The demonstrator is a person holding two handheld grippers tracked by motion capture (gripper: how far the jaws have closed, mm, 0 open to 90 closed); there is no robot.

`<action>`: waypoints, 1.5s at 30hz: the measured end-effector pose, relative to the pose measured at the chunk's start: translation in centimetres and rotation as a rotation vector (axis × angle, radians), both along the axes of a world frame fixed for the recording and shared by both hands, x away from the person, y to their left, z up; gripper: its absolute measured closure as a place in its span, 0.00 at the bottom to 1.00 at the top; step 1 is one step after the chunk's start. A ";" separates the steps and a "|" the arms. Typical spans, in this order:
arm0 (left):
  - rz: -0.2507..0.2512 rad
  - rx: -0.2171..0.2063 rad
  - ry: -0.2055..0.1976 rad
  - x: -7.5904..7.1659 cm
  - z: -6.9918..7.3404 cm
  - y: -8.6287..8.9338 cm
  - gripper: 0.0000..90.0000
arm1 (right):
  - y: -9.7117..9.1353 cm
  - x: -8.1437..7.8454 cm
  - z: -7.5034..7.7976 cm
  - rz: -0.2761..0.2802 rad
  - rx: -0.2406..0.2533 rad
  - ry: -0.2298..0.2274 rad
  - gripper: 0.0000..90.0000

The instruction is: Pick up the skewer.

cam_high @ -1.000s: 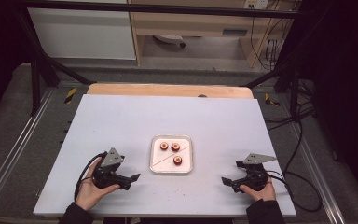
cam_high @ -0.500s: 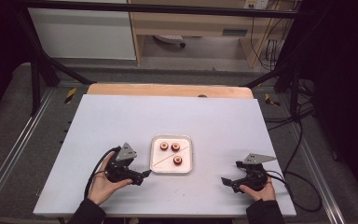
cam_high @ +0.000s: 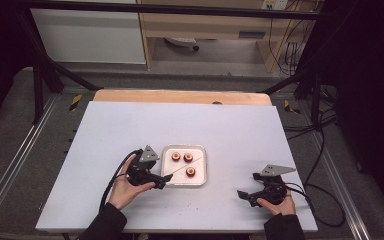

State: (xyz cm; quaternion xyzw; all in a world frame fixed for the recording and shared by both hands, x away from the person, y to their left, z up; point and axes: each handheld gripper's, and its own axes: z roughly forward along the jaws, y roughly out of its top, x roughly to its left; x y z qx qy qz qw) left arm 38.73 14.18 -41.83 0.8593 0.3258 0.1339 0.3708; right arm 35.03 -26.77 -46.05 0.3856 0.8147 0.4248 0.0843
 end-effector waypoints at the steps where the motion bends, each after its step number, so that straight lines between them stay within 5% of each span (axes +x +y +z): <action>1: 0.000 0.007 0.001 0.2 -0.1 -0.2 0.17 | 0.0 0.0 0.0 0.001 0.000 0.001 0.02; 7: -0.002 0.033 0.004 0.8 -0.4 -1.1 0.21 | 0.0 0.0 0.0 0.004 -0.001 0.000 0.02; 18: -0.031 0.070 0.023 1.4 -1.5 -2.2 0.47 | 0.1 0.0 -0.1 0.008 -0.006 0.001 0.02; 24: -0.034 0.063 0.050 1.6 -1.9 -2.5 0.61 | 0.1 0.0 -0.1 0.009 -0.006 0.003 0.02; 32: -0.053 0.076 0.034 1.5 -2.2 -3.1 0.80 | 0.1 0.1 -0.1 0.011 -0.007 0.000 0.02; 45: -0.061 0.069 0.030 1.3 -2.4 -3.5 0.96 | 0.1 0.0 -0.1 0.010 -0.004 0.004 0.02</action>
